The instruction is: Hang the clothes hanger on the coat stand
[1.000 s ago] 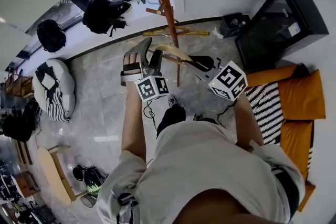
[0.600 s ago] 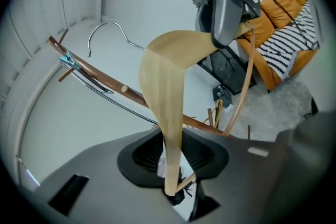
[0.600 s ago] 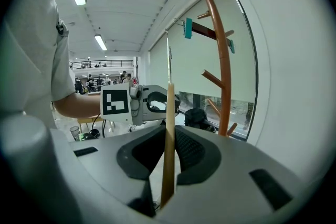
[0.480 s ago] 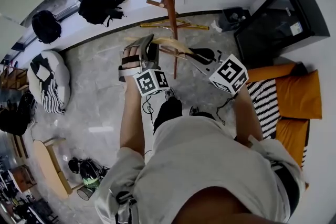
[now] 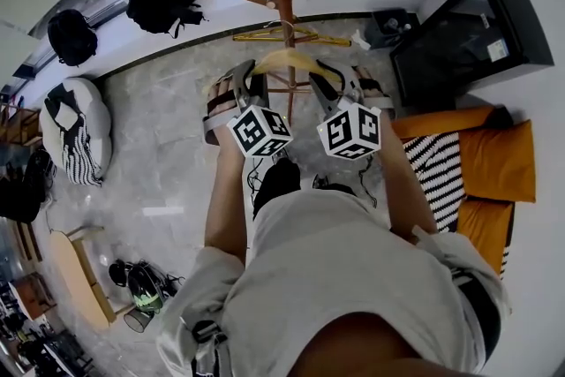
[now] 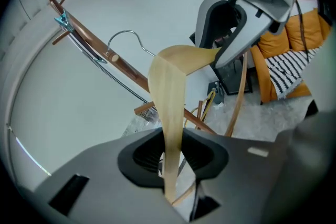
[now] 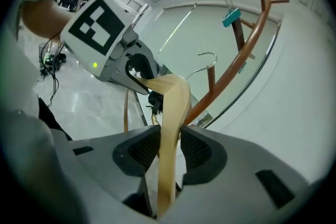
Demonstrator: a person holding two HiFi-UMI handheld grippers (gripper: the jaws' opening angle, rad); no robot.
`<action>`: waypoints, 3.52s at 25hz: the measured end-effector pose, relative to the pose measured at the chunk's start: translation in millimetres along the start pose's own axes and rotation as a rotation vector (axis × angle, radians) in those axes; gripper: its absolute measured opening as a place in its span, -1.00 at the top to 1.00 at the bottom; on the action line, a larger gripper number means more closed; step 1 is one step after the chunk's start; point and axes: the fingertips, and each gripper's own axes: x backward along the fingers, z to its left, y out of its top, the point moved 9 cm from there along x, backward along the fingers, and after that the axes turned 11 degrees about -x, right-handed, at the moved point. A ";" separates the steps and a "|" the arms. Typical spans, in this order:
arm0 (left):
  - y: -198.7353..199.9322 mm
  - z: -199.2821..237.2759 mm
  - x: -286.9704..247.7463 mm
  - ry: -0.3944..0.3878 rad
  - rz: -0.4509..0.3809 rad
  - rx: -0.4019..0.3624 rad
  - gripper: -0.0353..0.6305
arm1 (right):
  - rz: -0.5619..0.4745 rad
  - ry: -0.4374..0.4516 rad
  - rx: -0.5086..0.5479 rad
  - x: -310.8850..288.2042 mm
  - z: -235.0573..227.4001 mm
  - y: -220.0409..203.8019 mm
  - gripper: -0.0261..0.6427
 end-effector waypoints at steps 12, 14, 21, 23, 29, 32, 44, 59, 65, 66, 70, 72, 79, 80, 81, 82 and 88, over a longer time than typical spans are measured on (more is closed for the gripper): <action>12.0 23.2 7.7 0.058 -0.042 0.017 0.58 | -0.042 -0.153 0.116 -1.8 -17.1 14.5 0.58; 12.4 27.7 6.0 0.064 -0.047 0.014 0.58 | -0.043 -0.159 0.112 -3.6 -20.0 17.0 0.58; 7.7 29.4 -7.0 0.047 -0.045 0.012 0.58 | -0.022 -0.148 0.096 -16.4 -21.5 15.0 0.58; 5.2 30.4 -11.0 0.040 -0.044 0.011 0.58 | -0.014 -0.146 0.093 -21.6 -21.5 15.0 0.58; -1.9 33.7 -22.5 0.026 -0.045 0.007 0.58 | 0.001 -0.145 0.081 -35.4 -21.7 15.6 0.58; -4.9 35.4 -28.5 0.019 -0.048 0.005 0.58 | 0.011 -0.146 0.074 -42.5 -22.1 15.1 0.58; -8.3 41.8 -51.9 -0.007 -0.089 -0.012 0.58 | 0.059 -0.174 0.044 -65.8 -29.2 9.4 0.58; -14.2 46.1 -81.9 -0.007 -0.130 -0.043 0.58 | 0.101 -0.222 0.010 -96.8 -35.7 1.3 0.58; -14.3 46.4 -91.1 0.018 -0.161 -0.040 0.58 | 0.111 -0.255 -0.007 -105.0 -39.3 -1.8 0.58; -14.2 46.3 -91.9 0.019 -0.166 -0.041 0.58 | 0.112 -0.261 -0.008 -105.6 -39.3 -2.3 0.58; -16.0 45.3 -96.1 0.018 -0.182 -0.049 0.58 | 0.119 -0.278 -0.011 -108.3 -37.9 -3.7 0.58; -18.6 44.4 -96.9 0.017 -0.182 -0.044 0.58 | 0.116 -0.277 -0.003 -109.2 -36.4 -3.2 0.58; -21.0 38.3 -97.4 0.018 -0.189 -0.039 0.58 | 0.129 -0.287 0.011 -111.6 -32.5 -6.3 0.58; -22.3 37.4 -98.0 0.019 -0.186 -0.041 0.58 | 0.131 -0.289 0.012 -113.0 -31.2 -6.6 0.58; -23.7 36.3 -98.7 0.023 -0.184 -0.044 0.58 | 0.132 -0.289 0.012 -114.6 -29.8 -6.9 0.58; -24.9 35.2 -99.3 0.030 -0.182 -0.047 0.58 | 0.132 -0.290 0.010 -116.1 -28.6 -7.3 0.57; -30.2 31.3 -104.0 0.084 -0.178 -0.056 0.58 | 0.127 -0.303 0.026 -124.9 -25.7 -8.0 0.57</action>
